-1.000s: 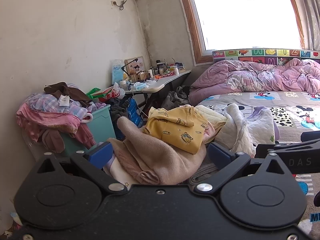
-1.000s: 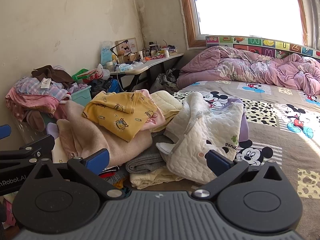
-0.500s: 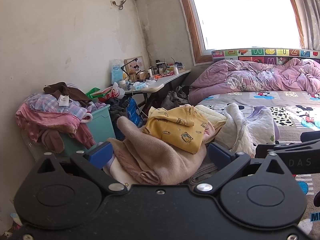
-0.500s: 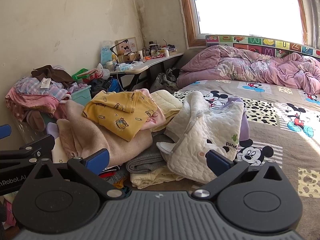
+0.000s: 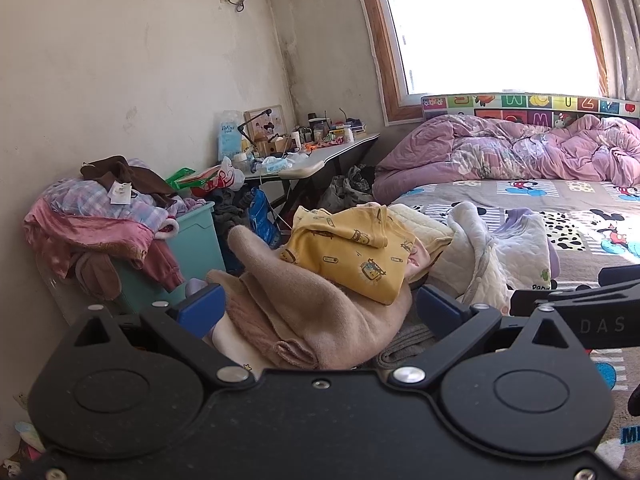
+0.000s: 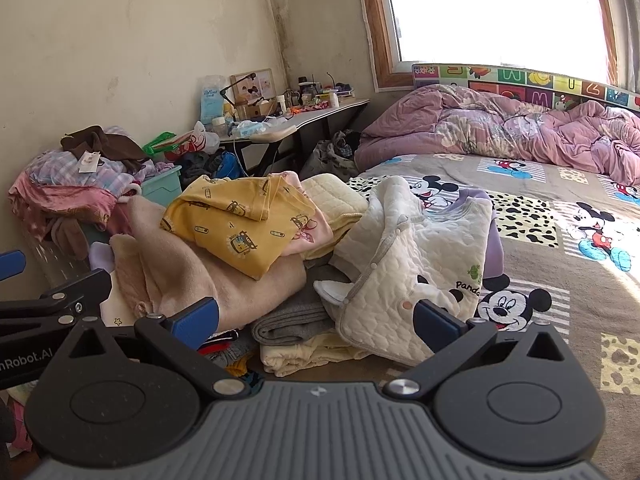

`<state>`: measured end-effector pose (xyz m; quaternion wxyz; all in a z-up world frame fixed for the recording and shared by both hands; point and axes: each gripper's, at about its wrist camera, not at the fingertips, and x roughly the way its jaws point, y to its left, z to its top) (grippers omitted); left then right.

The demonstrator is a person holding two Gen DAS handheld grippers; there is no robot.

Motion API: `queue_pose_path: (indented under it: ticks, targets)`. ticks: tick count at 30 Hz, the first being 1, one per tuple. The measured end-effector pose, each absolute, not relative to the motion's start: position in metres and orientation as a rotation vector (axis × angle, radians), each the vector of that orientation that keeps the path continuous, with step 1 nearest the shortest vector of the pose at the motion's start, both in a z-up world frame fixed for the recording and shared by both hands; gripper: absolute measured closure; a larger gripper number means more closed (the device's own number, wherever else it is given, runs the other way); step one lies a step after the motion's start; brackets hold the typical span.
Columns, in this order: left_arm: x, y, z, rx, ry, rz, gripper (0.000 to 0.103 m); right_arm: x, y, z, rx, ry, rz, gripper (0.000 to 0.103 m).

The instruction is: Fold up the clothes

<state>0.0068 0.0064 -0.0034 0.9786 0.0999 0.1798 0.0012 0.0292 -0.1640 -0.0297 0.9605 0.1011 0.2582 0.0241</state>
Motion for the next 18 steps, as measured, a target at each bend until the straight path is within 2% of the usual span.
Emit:
queue_pose_path:
  ticks: [10,18]
  targets:
    - [0.046,0.024,-0.006,0.117,0.364,-0.110,0.000,0.043,-0.172,-0.042,0.269,0.461,0.110,0.000]
    - [0.109,0.029,-0.013,0.122,0.395,-0.161,0.000,0.072,-0.181,-0.058,0.306,0.494,0.143,0.000]
